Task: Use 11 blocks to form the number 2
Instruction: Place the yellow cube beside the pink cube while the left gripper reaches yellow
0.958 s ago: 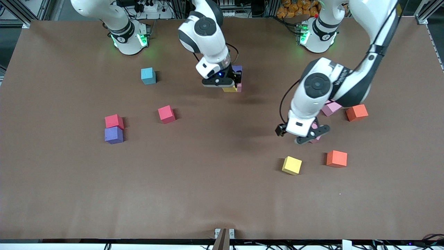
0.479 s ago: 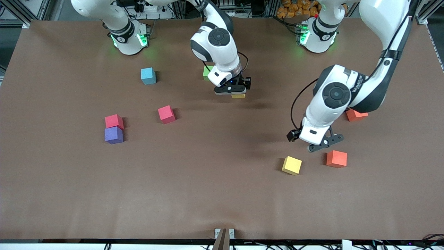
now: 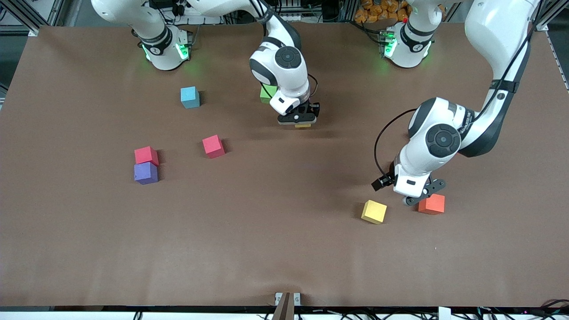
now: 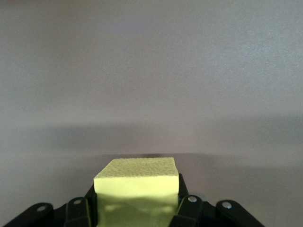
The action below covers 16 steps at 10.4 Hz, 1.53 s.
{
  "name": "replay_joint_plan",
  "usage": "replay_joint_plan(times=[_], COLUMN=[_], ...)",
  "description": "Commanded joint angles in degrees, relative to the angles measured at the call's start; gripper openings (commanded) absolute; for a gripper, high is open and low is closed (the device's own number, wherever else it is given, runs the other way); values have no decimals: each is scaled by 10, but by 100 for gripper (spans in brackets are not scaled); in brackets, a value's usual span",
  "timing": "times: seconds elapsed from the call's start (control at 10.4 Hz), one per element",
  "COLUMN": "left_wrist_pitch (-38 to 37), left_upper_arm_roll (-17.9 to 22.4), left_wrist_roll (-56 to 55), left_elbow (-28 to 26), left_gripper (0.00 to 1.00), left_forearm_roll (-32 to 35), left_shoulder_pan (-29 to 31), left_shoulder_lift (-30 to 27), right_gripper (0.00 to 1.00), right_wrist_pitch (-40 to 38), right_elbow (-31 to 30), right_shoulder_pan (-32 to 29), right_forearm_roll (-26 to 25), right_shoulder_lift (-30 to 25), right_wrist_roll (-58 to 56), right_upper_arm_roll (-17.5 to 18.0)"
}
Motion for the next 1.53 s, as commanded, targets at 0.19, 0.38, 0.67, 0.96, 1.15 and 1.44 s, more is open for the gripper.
replay_joint_plan(times=[0.19, 0.38, 0.67, 0.96, 1.15, 1.44], left_wrist_pitch=[-12, -13, -14, -13, -13, -8], left_upper_arm_roll=[5, 26, 104, 117, 118, 118], left_wrist_roll=[-123, -146, -153, -201, -239, -259], left_elbow=[102, 127, 160, 185, 204, 205], left_gripper=[100, 100, 100, 100, 100, 100], left_forearm_roll=[-1, -1, -7, -10, -10, -10], left_shoulder_pan=[-18, -29, -97, -109, -112, -113], left_shoulder_lift=[86, 108, 125, 149, 165, 171], right_gripper=[60, 61, 62, 63, 63, 63], right_wrist_pitch=[6, 17, 17, 17, 23, 25], right_elbow=[14, 12, 11, 11, 11, 12], right_shoulder_pan=[16, 19, 20, 30, 30, 32], right_forearm_roll=[-11, -11, -11, -14, -14, -14], right_shoulder_lift=[14, 21, 22, 28, 33, 35], right_wrist_roll=[10, 16, 17, 19, 20, 22], right_upper_arm_roll=[-16, -16, -17, -25, -25, -26])
